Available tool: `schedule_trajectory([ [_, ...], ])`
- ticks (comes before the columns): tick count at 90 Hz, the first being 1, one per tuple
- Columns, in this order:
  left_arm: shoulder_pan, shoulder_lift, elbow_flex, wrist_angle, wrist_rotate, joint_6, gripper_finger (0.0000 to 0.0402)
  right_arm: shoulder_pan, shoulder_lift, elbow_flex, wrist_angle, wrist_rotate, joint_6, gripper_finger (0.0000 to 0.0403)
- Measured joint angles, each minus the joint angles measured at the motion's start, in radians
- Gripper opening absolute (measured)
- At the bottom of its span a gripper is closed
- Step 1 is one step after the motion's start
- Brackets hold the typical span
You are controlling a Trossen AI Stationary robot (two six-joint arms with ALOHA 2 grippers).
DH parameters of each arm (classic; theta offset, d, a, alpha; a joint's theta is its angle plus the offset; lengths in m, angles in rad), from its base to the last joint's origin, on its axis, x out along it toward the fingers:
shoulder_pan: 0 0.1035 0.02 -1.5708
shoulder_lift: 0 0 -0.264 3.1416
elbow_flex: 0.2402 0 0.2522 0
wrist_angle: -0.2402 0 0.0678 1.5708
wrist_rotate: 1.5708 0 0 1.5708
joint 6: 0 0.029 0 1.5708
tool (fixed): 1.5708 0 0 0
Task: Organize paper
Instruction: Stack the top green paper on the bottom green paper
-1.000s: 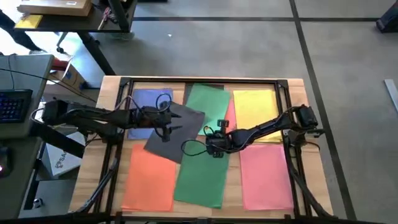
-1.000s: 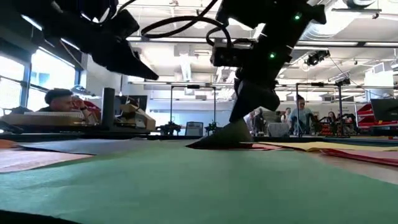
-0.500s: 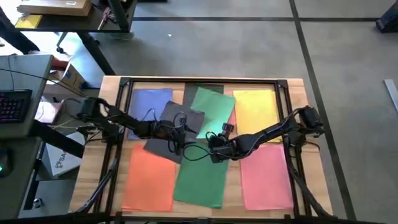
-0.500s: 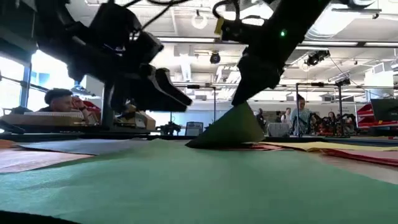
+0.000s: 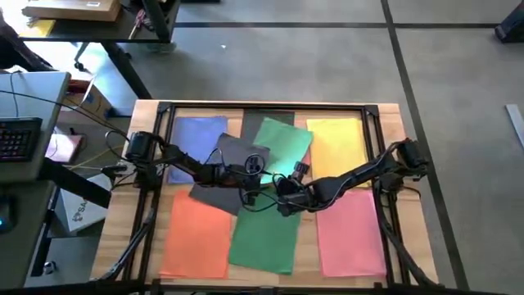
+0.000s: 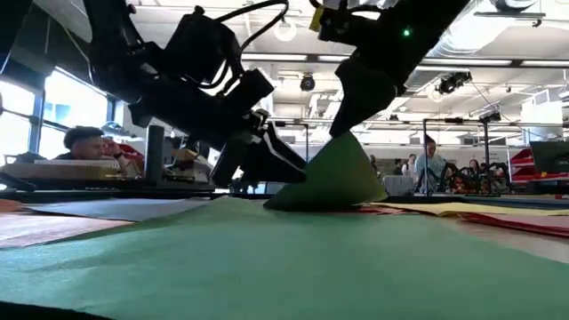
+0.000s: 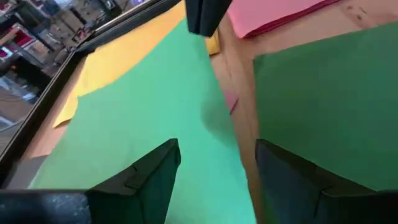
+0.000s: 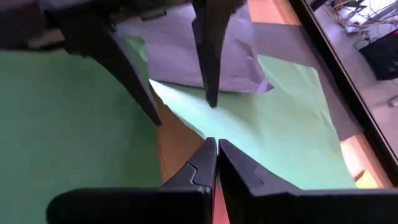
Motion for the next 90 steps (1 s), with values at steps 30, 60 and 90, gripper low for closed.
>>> schedule_trajectory([
  [30, 0.008, 0.0, -0.001, -0.052, 0.007, -0.041, 0.0134, 0.033, -0.059, 0.001, -0.012, 0.038, 0.009, 0.0],
  [60, 0.002, 0.0, -0.001, -0.041, -0.087, -0.041, 0.0009, 0.147, -0.104, 0.002, -0.068, -0.012, 0.106, 0.0],
  [90, -0.067, -0.005, 0.127, -0.229, -0.22, 0.0, 0.0, 0.228, -0.104, 0.002, -0.052, -0.013, 0.001, 0.0024],
])
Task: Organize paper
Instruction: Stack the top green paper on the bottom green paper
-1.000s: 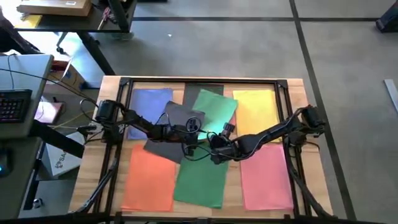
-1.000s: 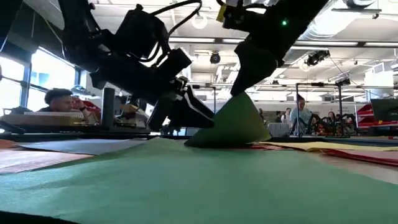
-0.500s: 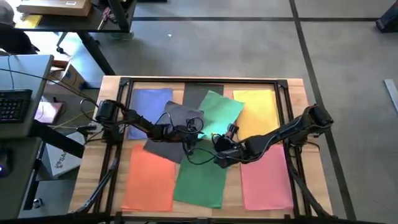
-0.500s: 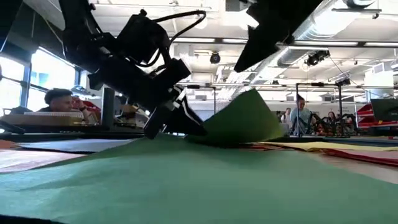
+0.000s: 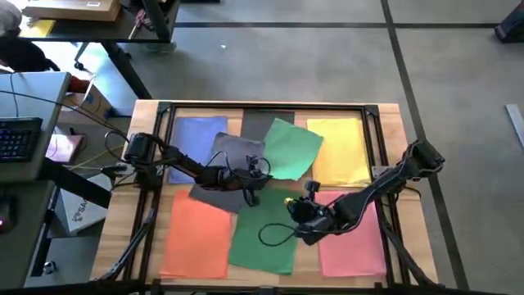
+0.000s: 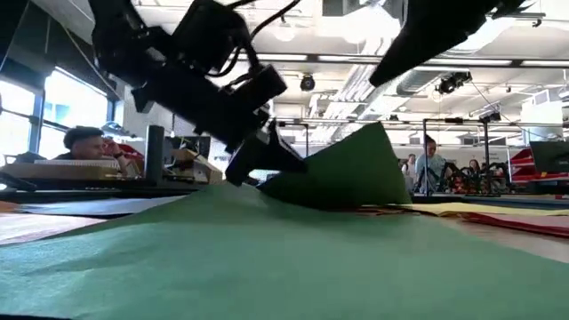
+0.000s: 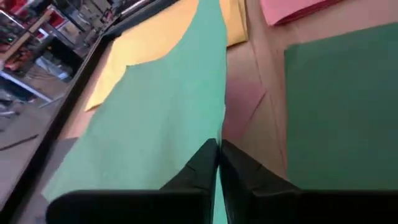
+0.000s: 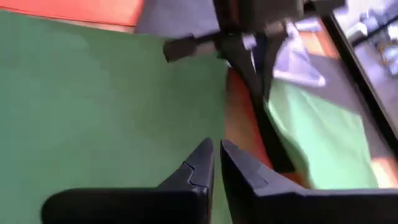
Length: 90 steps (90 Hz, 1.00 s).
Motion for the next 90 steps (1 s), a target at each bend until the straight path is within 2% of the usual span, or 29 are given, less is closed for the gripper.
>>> schedule_trajectory([
  [10, -0.02, 0.0, 0.114, -0.212, -0.03, -0.008, 0.0, -0.035, 0.0, 0.0, 0.049, 0.015, -0.097, 0.0062],
  [18, -0.026, 0.0, 0.163, -0.3, -0.041, -0.016, 0.0, -0.072, 0.009, 0.001, 0.04, 0.02, -0.139, 0.0095],
  [34, -0.042, -0.001, 0.194, -0.324, -0.04, -0.017, 0.0, -0.124, 0.057, 0.001, -0.063, 0.007, -0.134, 0.0137],
  [56, -0.07, -0.001, 0.195, -0.329, -0.03, -0.036, 0.0, -0.156, 0.134, 0.0, -0.071, 0.007, -0.154, 0.0144],
  [69, -0.079, -0.001, 0.195, -0.328, -0.031, -0.042, 0.0, -0.18, 0.15, 0.0, -0.087, 0.004, -0.145, 0.012],
  [74, -0.08, -0.001, 0.195, -0.329, -0.031, -0.044, 0.0, -0.186, 0.15, 0.0, -0.087, 0.004, -0.142, 0.0094],
  [83, -0.084, -0.008, 0.195, -0.348, -0.039, -0.061, 0.0, -0.19, 0.15, 0.0, -0.088, -0.004, -0.122, 0.0026],
  [90, -0.093, -0.039, 0.195, -0.396, -0.038, -0.086, 0.0, -0.189, 0.15, 0.0, -0.084, -0.022, -0.084, 0.0009],
])
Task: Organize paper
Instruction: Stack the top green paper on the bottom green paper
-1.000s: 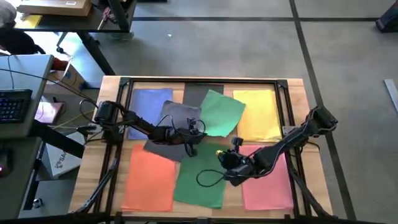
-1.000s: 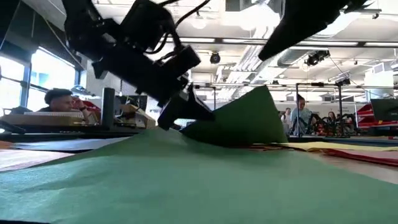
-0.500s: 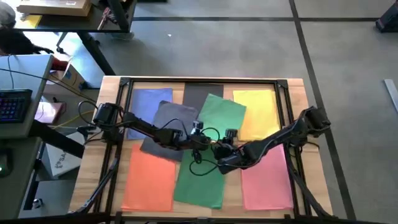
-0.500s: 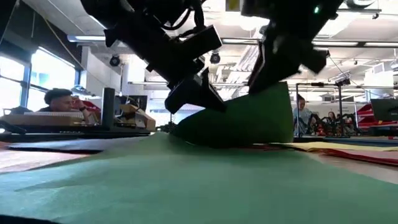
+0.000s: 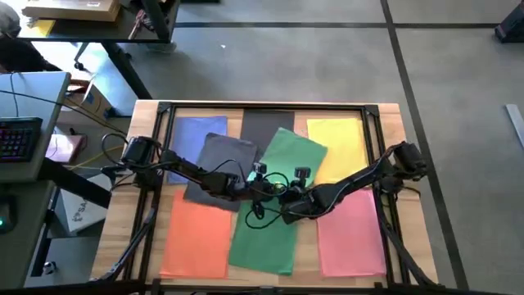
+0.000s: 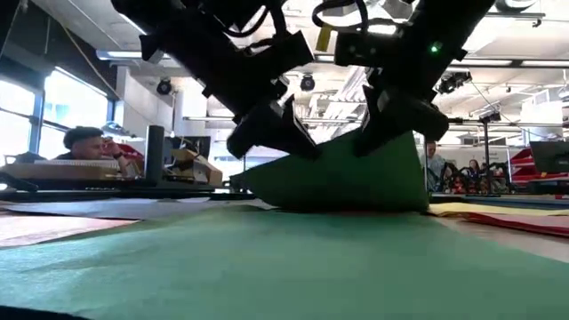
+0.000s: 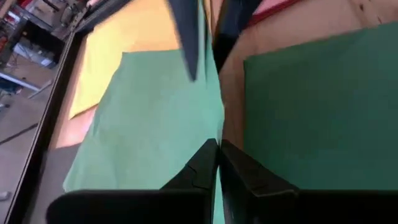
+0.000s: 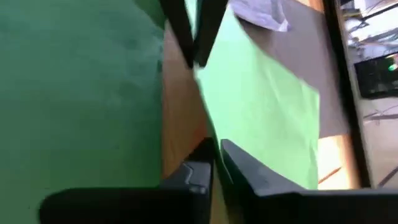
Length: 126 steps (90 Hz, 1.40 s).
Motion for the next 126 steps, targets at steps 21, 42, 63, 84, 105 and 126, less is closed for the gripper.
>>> schedule_trajectory([
  [21, -0.031, -0.155, -0.014, -0.242, 0.107, -0.089, 0.0003, 0.056, 0.0, 0.0, 0.123, 0.049, 0.039, 0.0],
  [42, -0.058, -0.194, -0.054, -0.405, 0.163, -0.194, 0.0049, 0.126, 0.002, 0.0, 0.215, 0.071, 0.029, 0.0],
  [63, -0.133, -0.169, -0.055, -0.471, 0.119, -0.313, 0.0068, 0.201, 0.041, -0.001, 0.306, 0.08, -0.052, 0.0],
  [84, -0.253, -0.169, -0.055, -0.474, -0.052, -0.387, 0.0014, 0.27, 0.04, -0.001, 0.31, 0.109, -0.03, 0.0],
  [105, -0.425, -0.168, -0.047, -0.472, -0.112, -0.682, 0.0001, 0.284, 0.07, -0.001, 0.394, 0.017, -0.158, 0.0],
  [126, -0.527, -0.132, -0.005, -0.461, -0.119, -0.924, 0.0, 0.297, 0.086, -0.001, 0.433, -0.108, -0.188, 0.0],
])
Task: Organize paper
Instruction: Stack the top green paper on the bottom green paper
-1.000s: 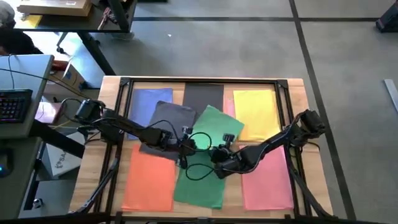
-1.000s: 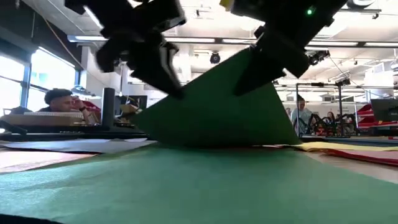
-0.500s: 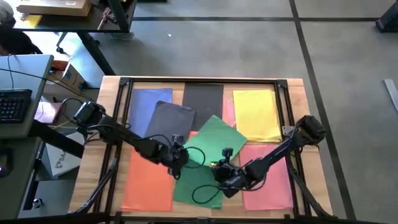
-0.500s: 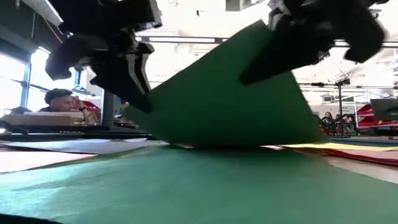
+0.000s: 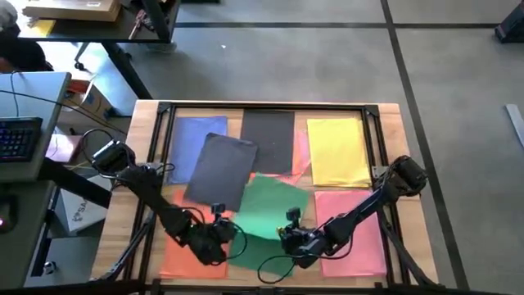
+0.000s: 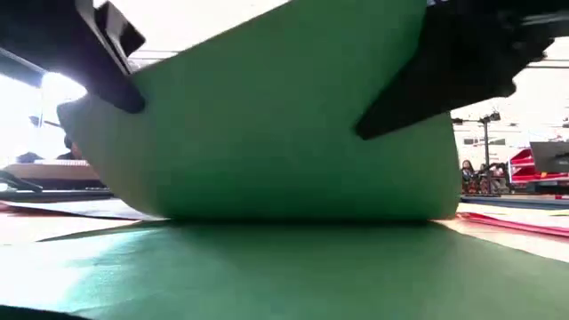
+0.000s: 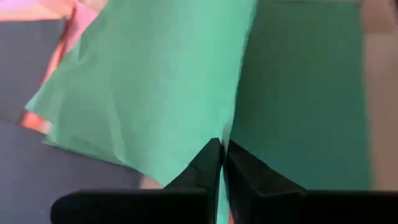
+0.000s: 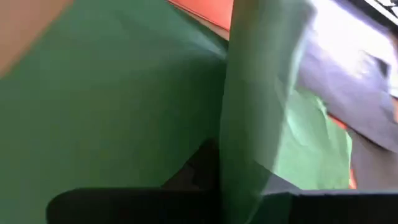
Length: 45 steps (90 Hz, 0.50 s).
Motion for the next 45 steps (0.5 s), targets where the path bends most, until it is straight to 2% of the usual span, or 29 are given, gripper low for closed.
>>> schedule_trajectory([
  [20, -0.035, 0.141, 0.094, -0.01, 0.078, -0.12, 0.0, 0.003, 0.02, 0.0, 0.003, -0.103, 0.043, 0.0],
  [36, -0.034, 0.251, 0.221, -0.135, 0.064, -0.192, 0.0, 0.003, 0.043, 0.0, -0.035, -0.007, 0.013, 0.0001],
  [45, -0.034, 0.282, 0.28, -0.218, 0.061, -0.232, 0.0, 0.003, 0.044, 0.0, -0.071, 0.023, -0.039, 0.0018],
])
